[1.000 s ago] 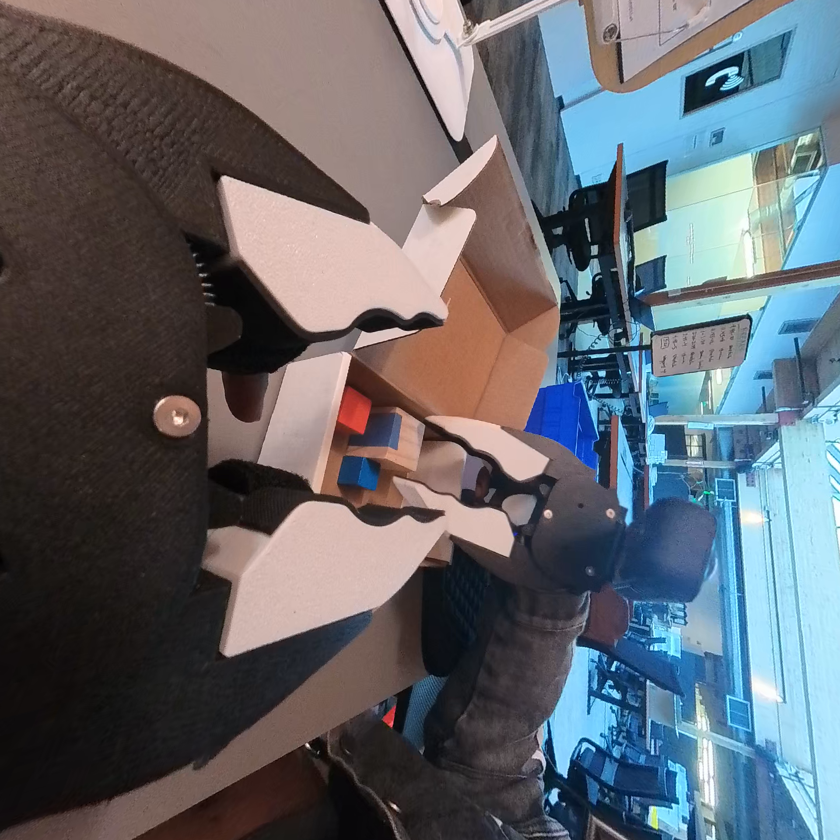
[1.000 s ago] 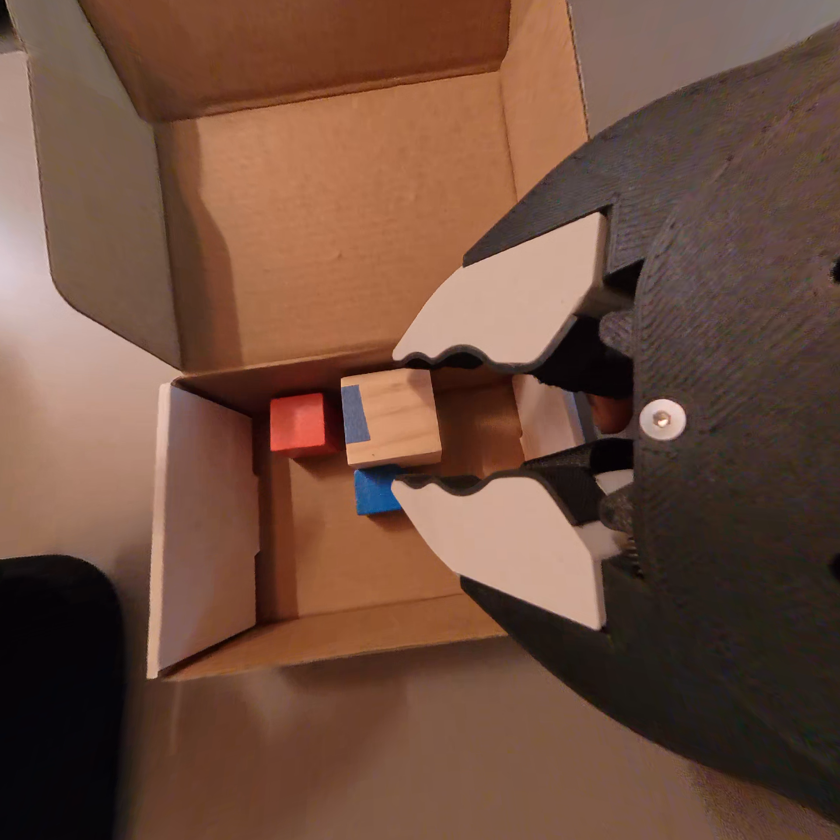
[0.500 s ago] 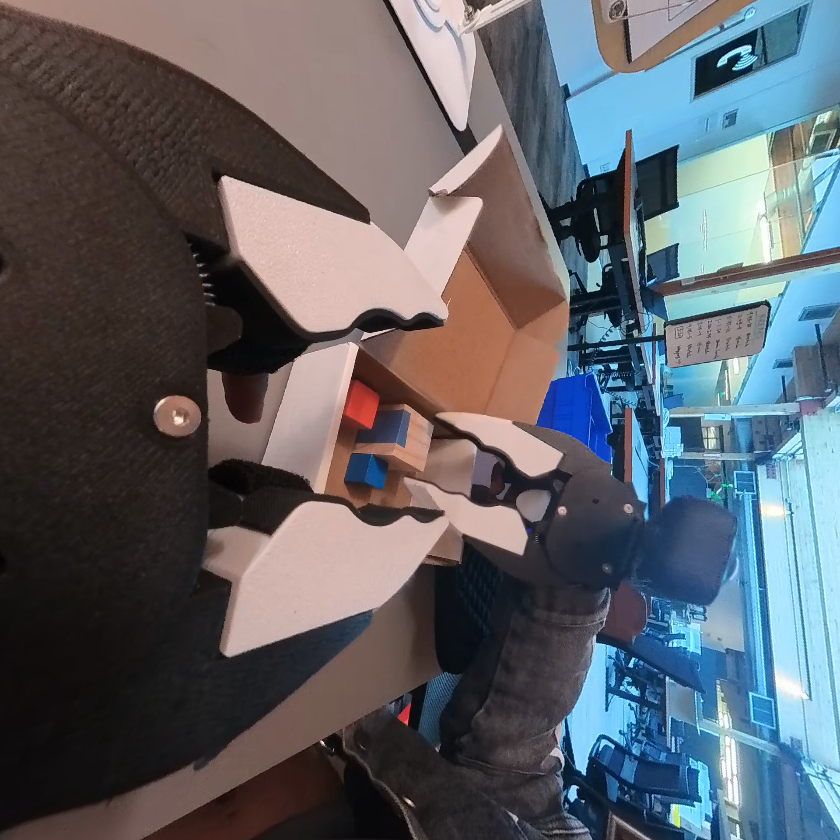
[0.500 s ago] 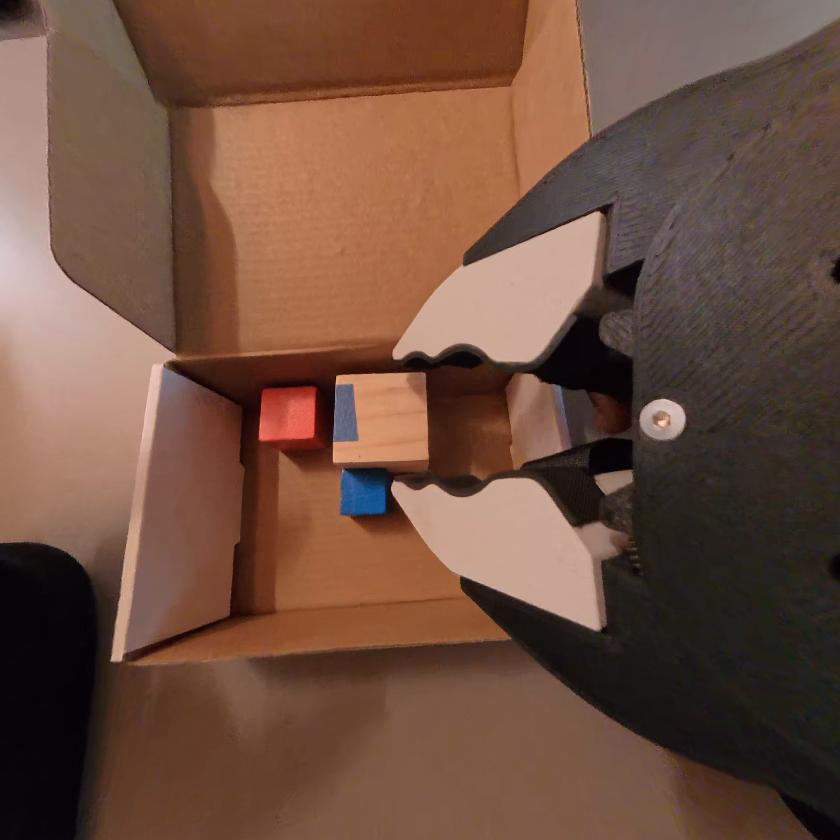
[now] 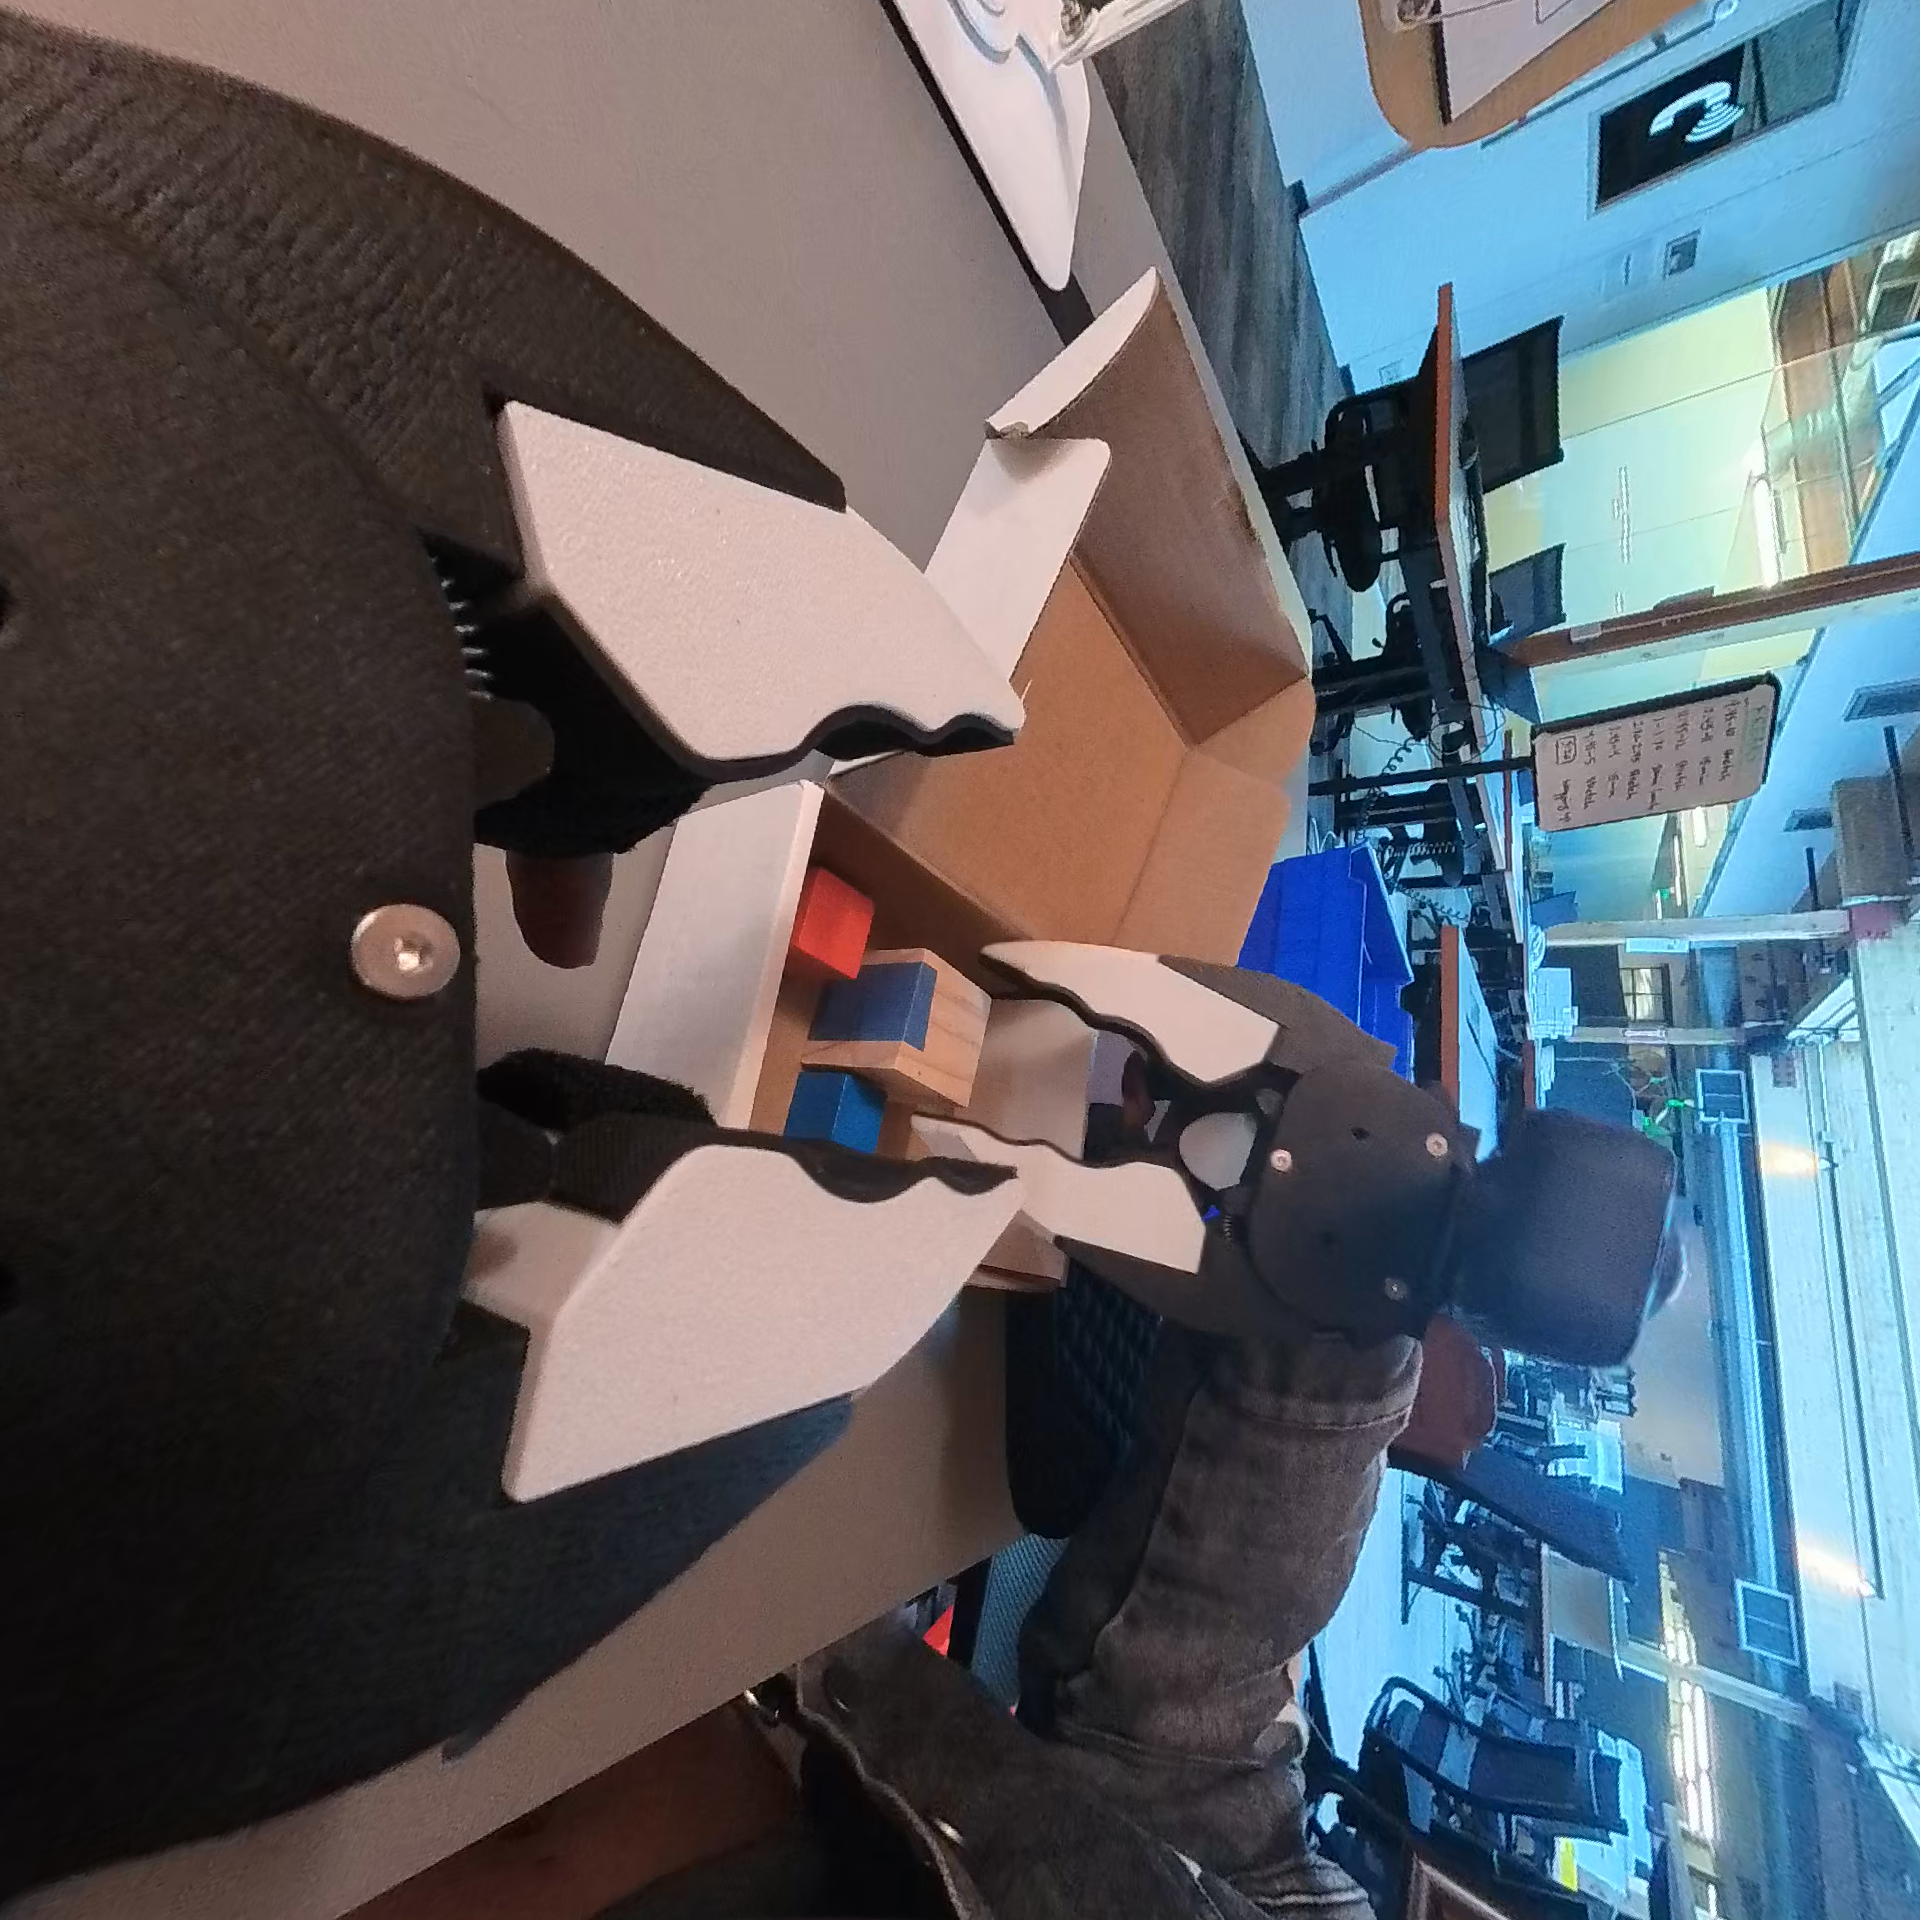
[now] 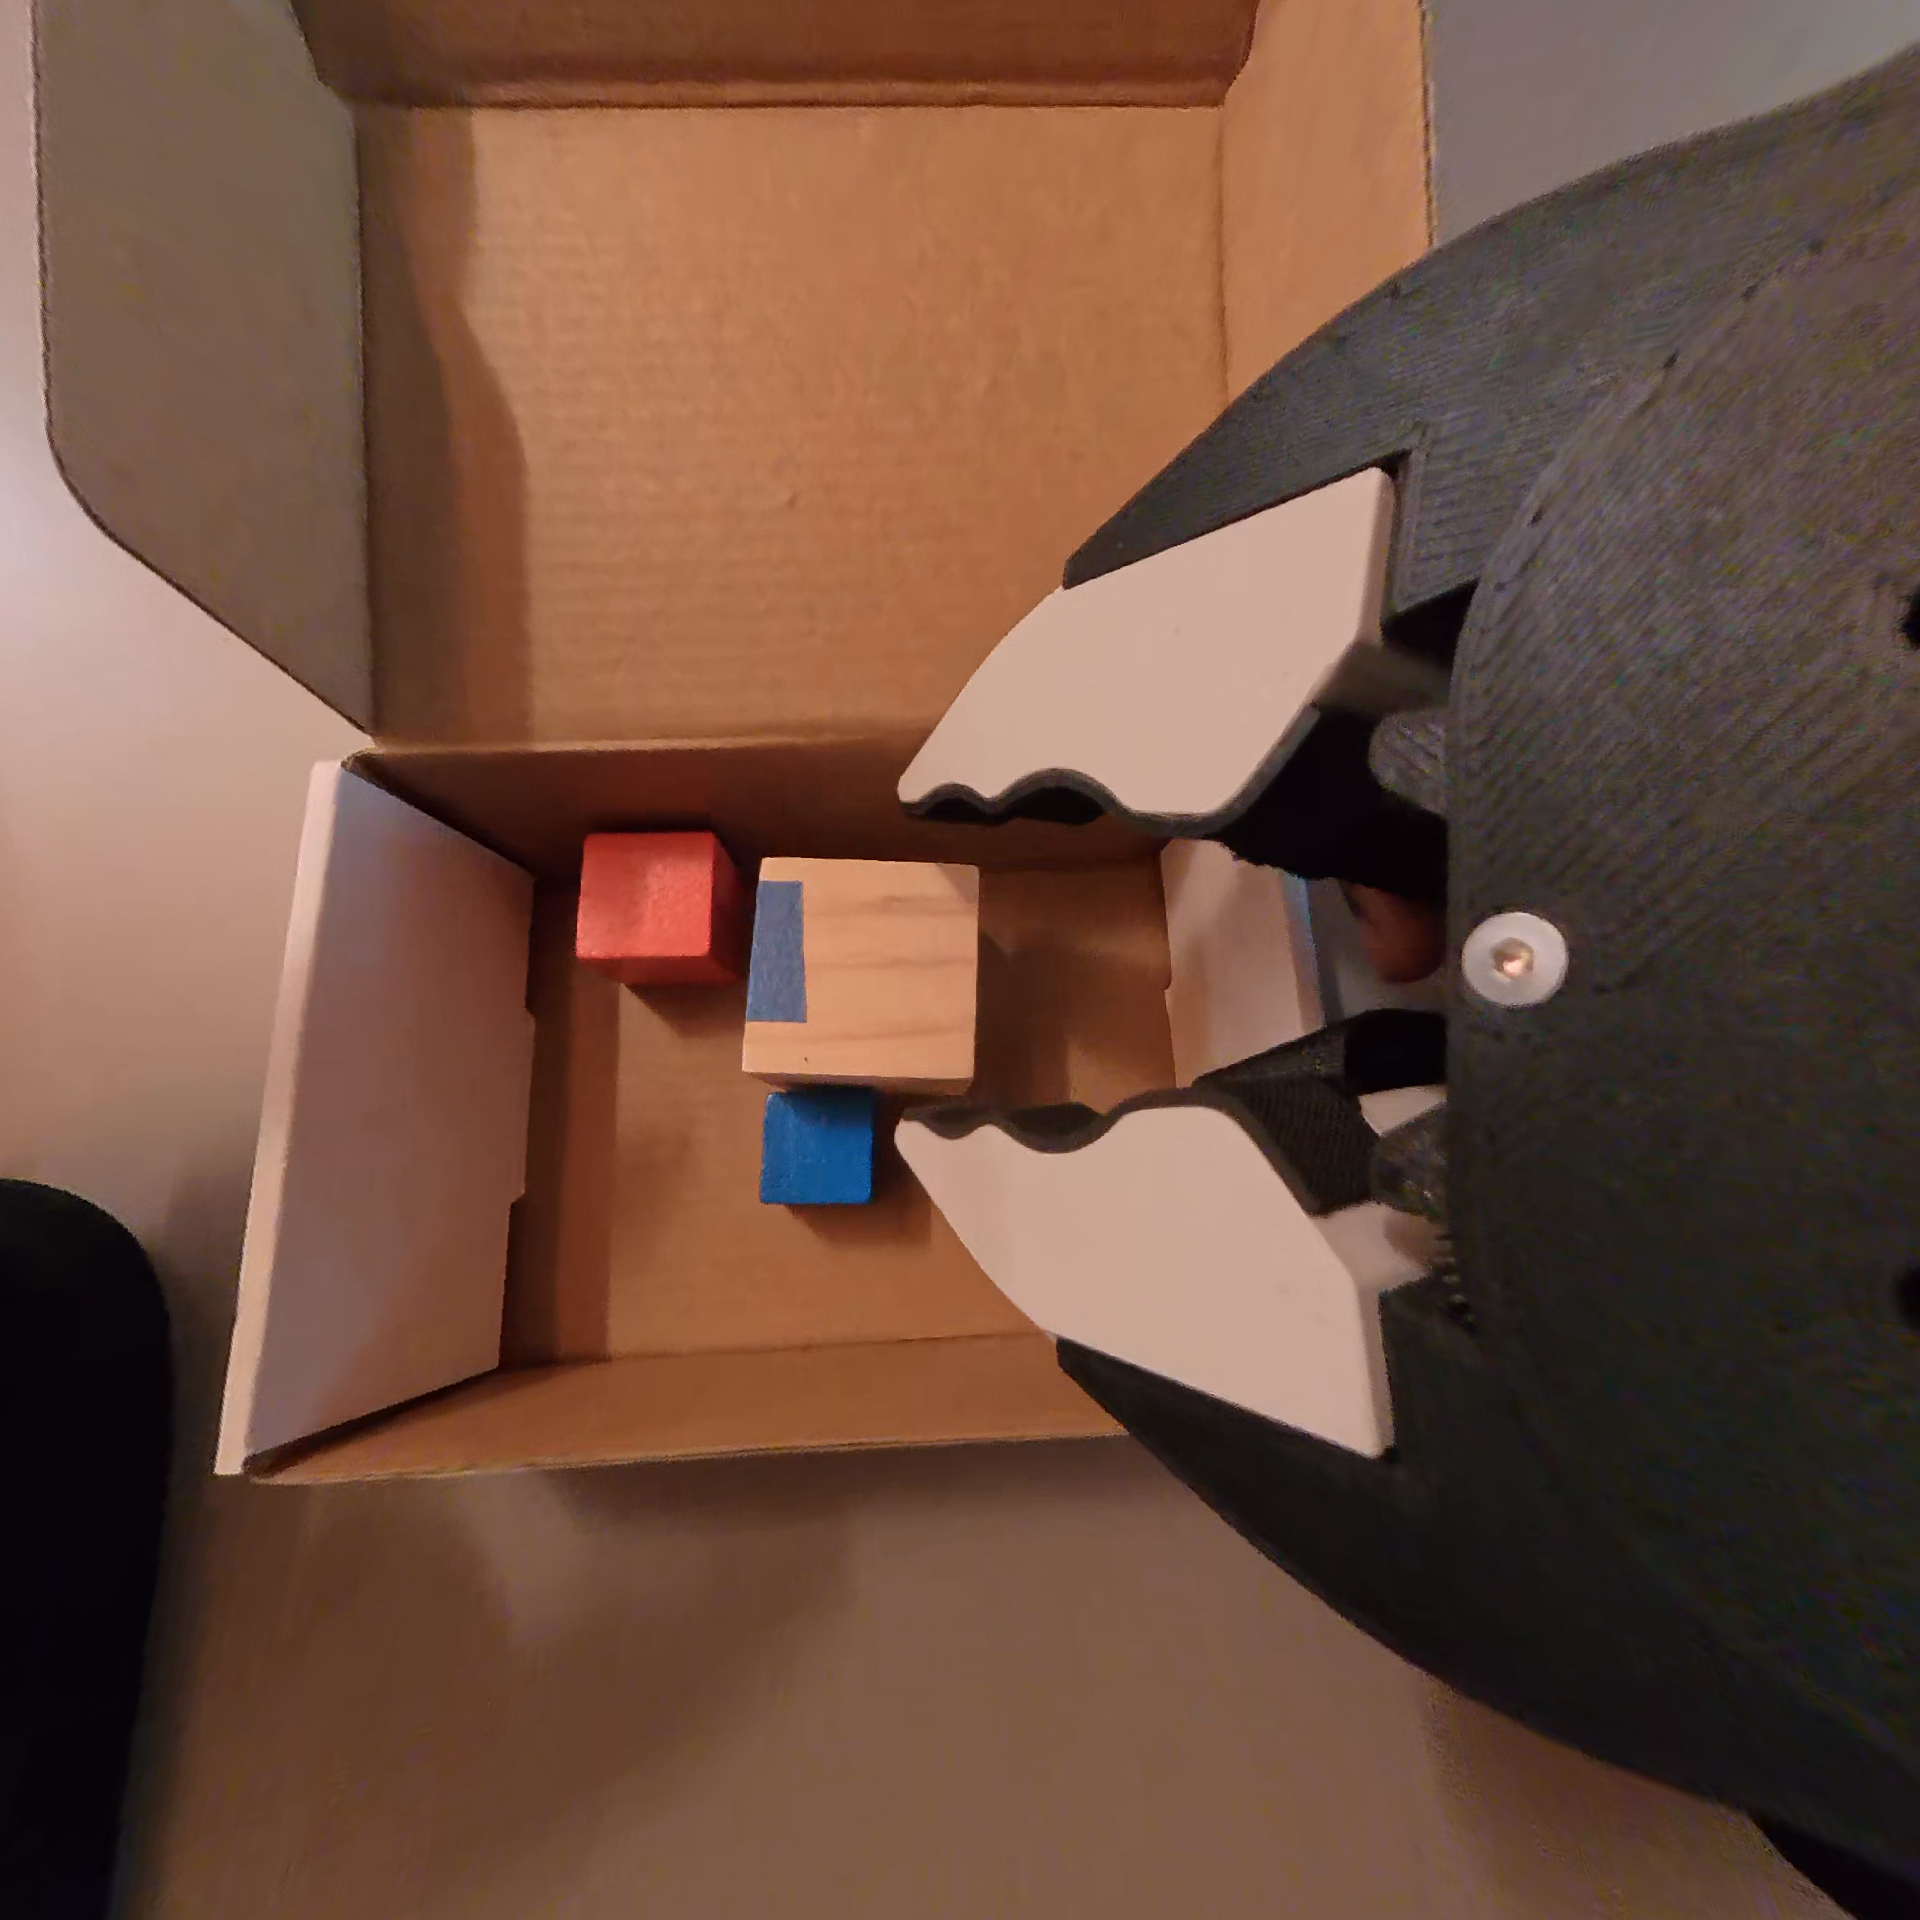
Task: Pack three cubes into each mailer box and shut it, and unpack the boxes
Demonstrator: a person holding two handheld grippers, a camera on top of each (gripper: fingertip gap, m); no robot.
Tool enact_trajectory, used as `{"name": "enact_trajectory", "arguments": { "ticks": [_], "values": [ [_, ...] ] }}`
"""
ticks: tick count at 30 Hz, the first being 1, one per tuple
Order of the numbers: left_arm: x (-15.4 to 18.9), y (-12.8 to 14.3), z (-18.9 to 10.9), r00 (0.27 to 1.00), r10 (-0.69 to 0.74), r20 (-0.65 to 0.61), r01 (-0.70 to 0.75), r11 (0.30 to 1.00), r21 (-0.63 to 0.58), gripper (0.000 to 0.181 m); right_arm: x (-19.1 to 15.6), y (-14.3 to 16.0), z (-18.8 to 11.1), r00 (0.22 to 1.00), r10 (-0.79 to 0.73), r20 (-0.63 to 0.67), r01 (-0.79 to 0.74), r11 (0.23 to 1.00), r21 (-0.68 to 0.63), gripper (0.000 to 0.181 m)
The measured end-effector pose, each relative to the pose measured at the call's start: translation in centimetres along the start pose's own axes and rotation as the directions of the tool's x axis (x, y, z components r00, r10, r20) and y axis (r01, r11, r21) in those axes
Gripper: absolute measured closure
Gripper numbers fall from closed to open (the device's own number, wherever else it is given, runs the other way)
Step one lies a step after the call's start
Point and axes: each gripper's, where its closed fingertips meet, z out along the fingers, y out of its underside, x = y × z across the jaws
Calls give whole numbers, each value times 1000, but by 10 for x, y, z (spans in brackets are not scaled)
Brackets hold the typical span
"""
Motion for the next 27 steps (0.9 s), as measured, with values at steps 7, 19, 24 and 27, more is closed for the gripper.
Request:
{"name": "enact_trajectory", "arguments": {
  "ticks": [7,19,24,27],
  "values": [
    [0,0,0,1000,-1,0,1,1000,0,107,-4,2,3,999,30,44,-29,999,-19,139],
    [-1,2,1,1000,1,6,-1,1000,-7,107,7,-2,-45,993,109,-44,-101,983,153,140],
    [-2,3,1,1000,3,11,-3,1000,-14,107,-5,-5,-28,999,35,4,-35,996,79,140],
    [-2,2,1,1000,10,17,-10,1000,-11,107,-6,-5,-12,1000,-8,2,8,1000,29,139]
  ]
}}
